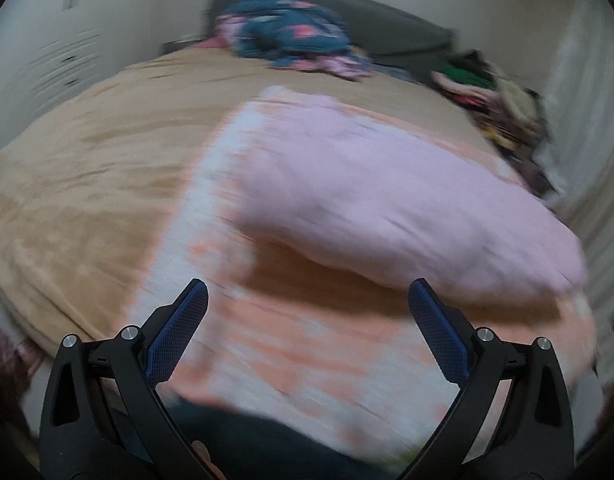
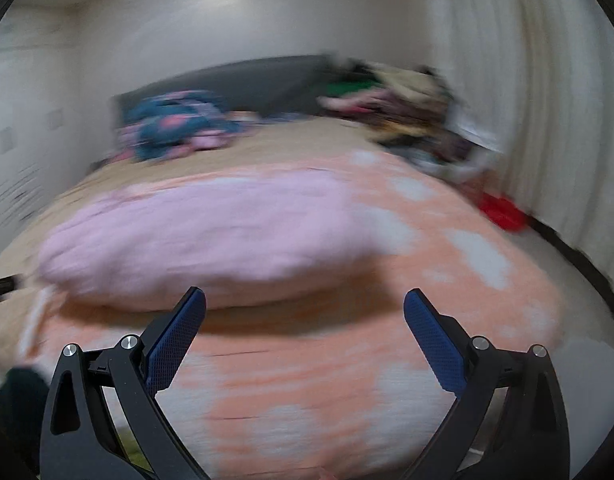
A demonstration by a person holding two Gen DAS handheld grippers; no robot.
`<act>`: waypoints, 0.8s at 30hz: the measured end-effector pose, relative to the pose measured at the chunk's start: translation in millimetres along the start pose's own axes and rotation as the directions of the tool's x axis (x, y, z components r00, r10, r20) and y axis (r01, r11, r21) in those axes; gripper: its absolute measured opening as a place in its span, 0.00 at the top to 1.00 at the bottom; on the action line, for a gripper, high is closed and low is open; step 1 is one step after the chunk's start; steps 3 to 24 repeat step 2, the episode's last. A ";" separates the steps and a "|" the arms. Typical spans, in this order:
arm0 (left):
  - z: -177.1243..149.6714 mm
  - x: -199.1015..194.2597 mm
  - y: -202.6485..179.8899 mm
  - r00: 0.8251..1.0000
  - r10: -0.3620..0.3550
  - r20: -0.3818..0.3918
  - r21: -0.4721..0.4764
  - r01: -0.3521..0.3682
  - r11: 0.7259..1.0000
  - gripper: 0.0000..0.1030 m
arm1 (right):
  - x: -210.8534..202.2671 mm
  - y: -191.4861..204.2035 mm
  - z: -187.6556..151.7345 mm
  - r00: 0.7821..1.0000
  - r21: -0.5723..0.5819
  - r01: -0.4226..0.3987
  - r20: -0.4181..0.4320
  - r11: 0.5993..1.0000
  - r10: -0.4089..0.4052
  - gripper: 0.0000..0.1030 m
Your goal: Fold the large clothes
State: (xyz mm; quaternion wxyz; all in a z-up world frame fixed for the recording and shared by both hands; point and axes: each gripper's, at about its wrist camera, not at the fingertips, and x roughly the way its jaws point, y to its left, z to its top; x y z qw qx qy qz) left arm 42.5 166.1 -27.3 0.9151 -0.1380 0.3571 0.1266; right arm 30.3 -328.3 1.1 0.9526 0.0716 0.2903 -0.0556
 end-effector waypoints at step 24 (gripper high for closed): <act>27.3 26.8 42.9 0.990 0.140 0.002 -0.050 -0.140 0.989 0.09 | 14.4 -40.0 0.0 0.995 0.063 0.094 -0.025 0.994 -0.092 0.04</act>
